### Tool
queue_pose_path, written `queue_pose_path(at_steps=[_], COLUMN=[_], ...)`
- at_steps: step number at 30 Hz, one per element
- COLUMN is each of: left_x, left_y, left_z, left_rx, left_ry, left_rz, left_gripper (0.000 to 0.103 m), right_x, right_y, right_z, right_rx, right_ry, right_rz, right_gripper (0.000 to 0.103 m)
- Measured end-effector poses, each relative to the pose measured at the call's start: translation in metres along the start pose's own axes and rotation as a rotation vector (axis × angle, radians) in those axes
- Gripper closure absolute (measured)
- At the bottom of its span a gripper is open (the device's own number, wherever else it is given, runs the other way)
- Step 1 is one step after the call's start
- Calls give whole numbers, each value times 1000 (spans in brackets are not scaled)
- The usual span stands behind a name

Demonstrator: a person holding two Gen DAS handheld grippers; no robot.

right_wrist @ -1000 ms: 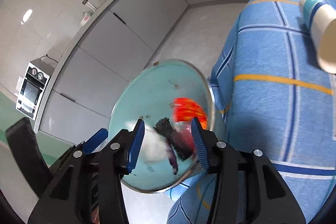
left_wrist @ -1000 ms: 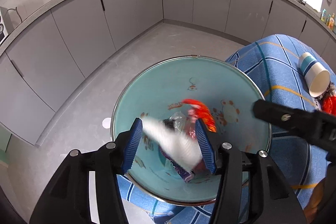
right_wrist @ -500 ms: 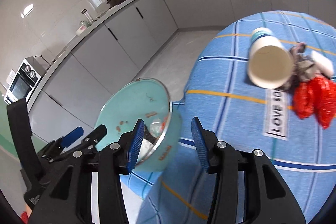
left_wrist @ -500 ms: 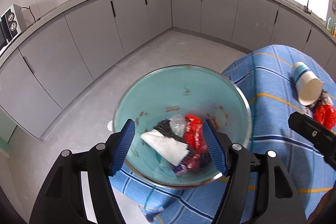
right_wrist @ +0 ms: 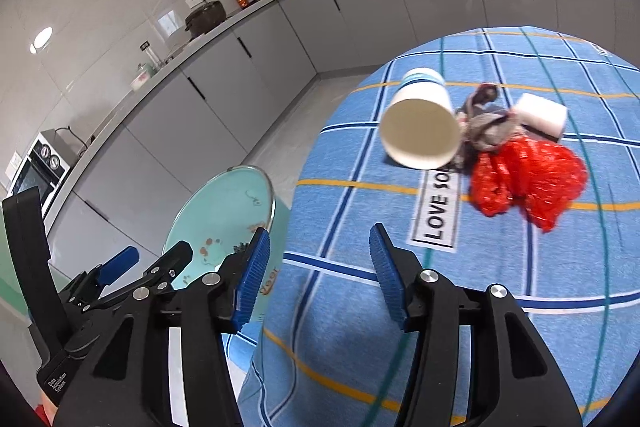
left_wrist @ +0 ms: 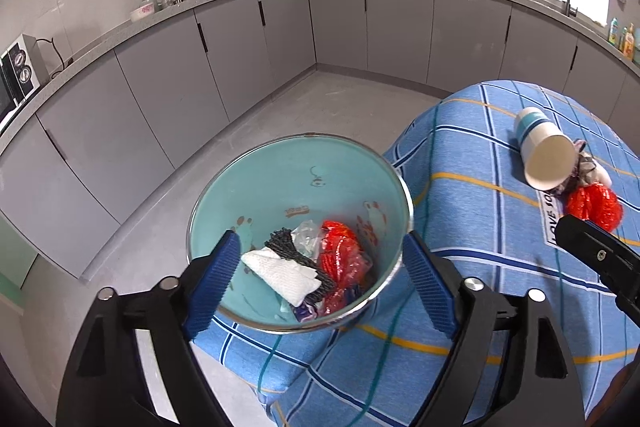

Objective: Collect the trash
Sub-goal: 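Move both tools back over the table toward the paper cup and red bag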

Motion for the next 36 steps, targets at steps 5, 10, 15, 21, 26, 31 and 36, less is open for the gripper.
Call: queue_pose_path(at_steps=[5,10,15,21,26,31,36], left_x=[9,11,17,22,25,26,21], left_y=[-1,-4,-5,-6,-8,-12,-15], left_z=[-13,-26,-44,-63,-83,-105,-124], left_rx=[-6,-11,-38,-58,-83,-110,-140], left_ry=[-2,-9,-25,-47,-74,-102,-131], left_rz=[-11,-4,-11,-13,-12,-8,4], left_gripper=[6,6,6,6,6,6,6], right_x=[15,29,42,55,64,70,71], right_y=[1,2,2,-1,-4,-7,-5], right_z=[-16,-34,-56,-80,-100,-120,-136], right_rx=[-8,-29,-57,-83,-104,-125,-142], right_ry=[-20,-45,-71,-100,-124,-155,-177], right_rz=[-26,-49,-70,-87,-93,-93,-89], right_gripper=[45,45,45,45,45,45,45])
Point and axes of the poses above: each gripper's, at about its wrist camera, not at the fingertips, and x roughly against the way its jaws point, z to its left, y to its top, the point moved 7 cm from there along -x, roughly the way its jaws point, and after that the axes turned 1 degree about z, right-handed, at the moved point
